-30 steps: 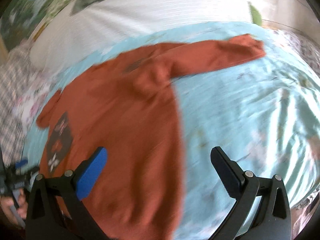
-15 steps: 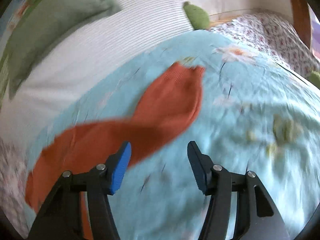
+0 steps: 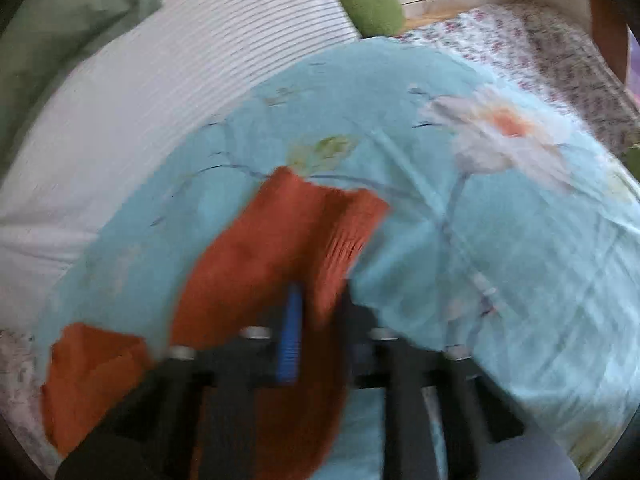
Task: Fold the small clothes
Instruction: 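Grasp the sweater sleeve cuff with the right gripper and lift it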
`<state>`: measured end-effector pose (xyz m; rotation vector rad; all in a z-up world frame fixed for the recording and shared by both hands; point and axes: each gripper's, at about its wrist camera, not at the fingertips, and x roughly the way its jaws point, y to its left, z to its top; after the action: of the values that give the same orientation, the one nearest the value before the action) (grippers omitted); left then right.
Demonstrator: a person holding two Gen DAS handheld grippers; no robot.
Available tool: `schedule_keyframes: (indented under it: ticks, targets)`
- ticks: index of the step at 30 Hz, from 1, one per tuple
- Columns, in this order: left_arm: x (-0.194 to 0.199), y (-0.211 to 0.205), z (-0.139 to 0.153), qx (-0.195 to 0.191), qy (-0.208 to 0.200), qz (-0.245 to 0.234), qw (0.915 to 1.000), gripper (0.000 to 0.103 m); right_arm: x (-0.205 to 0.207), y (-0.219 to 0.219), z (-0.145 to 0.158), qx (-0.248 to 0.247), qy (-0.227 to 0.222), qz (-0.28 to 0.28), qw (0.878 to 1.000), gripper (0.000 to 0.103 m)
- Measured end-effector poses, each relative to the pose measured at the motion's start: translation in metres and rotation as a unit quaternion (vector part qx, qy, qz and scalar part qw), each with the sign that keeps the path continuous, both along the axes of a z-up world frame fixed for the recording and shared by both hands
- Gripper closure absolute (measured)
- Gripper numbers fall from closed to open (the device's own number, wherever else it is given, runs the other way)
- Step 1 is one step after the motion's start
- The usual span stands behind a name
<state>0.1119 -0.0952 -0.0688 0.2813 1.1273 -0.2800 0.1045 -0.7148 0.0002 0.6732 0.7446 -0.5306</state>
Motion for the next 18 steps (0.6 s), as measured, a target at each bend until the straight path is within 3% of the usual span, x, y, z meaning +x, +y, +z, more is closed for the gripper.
schedule_keyframes:
  ticks: [6, 11, 18]
  targets:
    - [-0.002, -0.002, 0.005, -0.017, -0.007, -0.007, 0.9998, 0.001, 0.003, 0.079, 0.048, -0.025, -0.068, 0.075, 0.995, 0.094]
    - [-0.014, 0.003, 0.011, -0.035, -0.018, -0.010, 0.9992, 0.001, 0.024, 0.178, 0.082, -0.003, -0.140, 0.160, 0.977, 0.094]
    - [-0.020, 0.024, 0.019, -0.056, -0.026, 0.008, 0.9980, 0.001, 0.094, 0.295, 0.066, 0.074, -0.162, 0.272, 0.946, 0.094]
